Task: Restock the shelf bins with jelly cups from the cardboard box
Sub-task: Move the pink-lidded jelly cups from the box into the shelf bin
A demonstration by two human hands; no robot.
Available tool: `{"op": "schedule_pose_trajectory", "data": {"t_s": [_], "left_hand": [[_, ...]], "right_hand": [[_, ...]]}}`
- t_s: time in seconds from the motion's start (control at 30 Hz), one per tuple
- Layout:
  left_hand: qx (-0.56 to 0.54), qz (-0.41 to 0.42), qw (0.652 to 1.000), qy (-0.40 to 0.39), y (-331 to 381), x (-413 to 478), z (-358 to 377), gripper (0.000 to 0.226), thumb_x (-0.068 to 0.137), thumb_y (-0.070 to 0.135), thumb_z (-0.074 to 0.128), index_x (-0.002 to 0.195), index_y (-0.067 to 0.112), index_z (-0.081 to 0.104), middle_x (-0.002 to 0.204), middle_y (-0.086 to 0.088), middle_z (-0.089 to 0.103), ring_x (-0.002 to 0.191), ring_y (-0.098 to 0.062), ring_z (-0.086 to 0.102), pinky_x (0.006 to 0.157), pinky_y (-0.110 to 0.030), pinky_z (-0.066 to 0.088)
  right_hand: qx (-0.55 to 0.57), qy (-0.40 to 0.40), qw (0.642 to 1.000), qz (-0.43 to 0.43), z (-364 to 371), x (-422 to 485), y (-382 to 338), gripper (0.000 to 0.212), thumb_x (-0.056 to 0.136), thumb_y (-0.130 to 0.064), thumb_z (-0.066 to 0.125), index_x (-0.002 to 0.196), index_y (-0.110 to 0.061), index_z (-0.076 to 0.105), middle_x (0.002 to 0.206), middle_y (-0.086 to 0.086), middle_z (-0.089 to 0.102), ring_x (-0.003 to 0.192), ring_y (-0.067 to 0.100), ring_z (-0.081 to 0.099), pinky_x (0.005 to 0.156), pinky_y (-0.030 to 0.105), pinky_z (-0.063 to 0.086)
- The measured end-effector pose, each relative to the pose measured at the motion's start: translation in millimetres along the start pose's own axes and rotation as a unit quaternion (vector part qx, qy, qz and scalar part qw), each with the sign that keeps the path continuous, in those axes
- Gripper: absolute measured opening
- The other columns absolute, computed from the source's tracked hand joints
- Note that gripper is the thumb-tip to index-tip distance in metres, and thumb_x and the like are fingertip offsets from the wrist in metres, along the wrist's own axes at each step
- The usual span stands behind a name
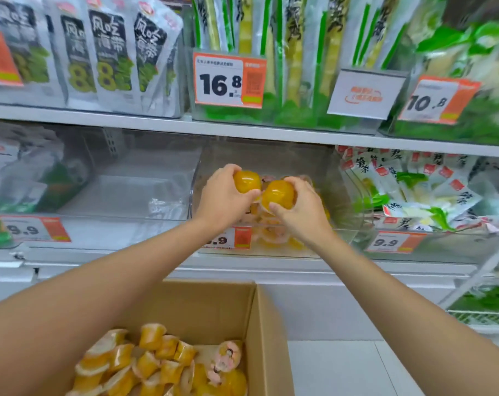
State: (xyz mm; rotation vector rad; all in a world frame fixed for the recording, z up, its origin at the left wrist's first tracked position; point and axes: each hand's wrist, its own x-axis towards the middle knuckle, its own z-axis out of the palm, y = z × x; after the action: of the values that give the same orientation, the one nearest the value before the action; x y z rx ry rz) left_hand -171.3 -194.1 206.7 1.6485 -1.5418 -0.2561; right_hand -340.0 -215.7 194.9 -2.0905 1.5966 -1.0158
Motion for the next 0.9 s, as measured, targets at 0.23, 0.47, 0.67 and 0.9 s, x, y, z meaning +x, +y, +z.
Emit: {"op": "schedule_pose_trajectory", "data": {"t_s": [0.23,0.47,0.67,0.9], "left_hand": [[0.002,-0.115,0.993,-0.025,-29.6,85.0,49.0,0.037,0.085,0.018,0.065,0.119,0.011,0.056,0.113,-0.015,0.065,0.107,-0.034,0.061,0.083,-0.036,0.048],[0.069,-0.144,0.987,-0.021,-62.2,118.4,72.4,0.064,0.084,0.017,0.068,0.142,0.01,0.041,0.141,-0.016,0.046,0.126,-0.034,0.048,0.099,-0.036,0.04],[0.094,-0.134,0.986,-0.009,-51.9,106.0,67.6,0.043,0.086,0.003,0.06,0.129,0.011,0.056,0.133,-0.014,0.051,0.117,-0.032,0.054,0.09,-0.032,0.044],[-0.01,-0.236,0.971,-0.042,-43.4,99.3,60.0,0.024,0.092,0.002,0.053,0.096,0.025,0.059,0.134,-0.016,0.057,0.115,-0.029,0.056,0.091,-0.034,0.044]], "right_hand": [[-0.081,-0.034,0.996,0.036,54.2,110.5,19.2,0.041,0.082,-0.031,0.065,0.12,-0.016,0.061,0.121,0.012,0.064,0.115,0.032,0.058,0.094,0.035,0.046],[-0.008,-0.04,0.997,0.066,103.0,149.5,39.5,0.051,0.089,-0.016,0.063,0.137,-0.009,0.046,0.133,0.013,0.054,0.123,0.031,0.051,0.1,0.032,0.041],[0.027,-0.045,0.996,0.065,104.9,148.3,49.2,0.033,0.089,-0.012,0.053,0.121,-0.015,0.063,0.12,0.004,0.066,0.112,0.022,0.06,0.092,0.025,0.045],[0.051,-0.127,0.988,0.072,113.7,140.3,40.8,0.068,0.085,-0.006,0.047,0.146,-0.031,0.036,0.145,-0.003,0.047,0.127,0.021,0.05,0.103,0.038,0.046]]}}
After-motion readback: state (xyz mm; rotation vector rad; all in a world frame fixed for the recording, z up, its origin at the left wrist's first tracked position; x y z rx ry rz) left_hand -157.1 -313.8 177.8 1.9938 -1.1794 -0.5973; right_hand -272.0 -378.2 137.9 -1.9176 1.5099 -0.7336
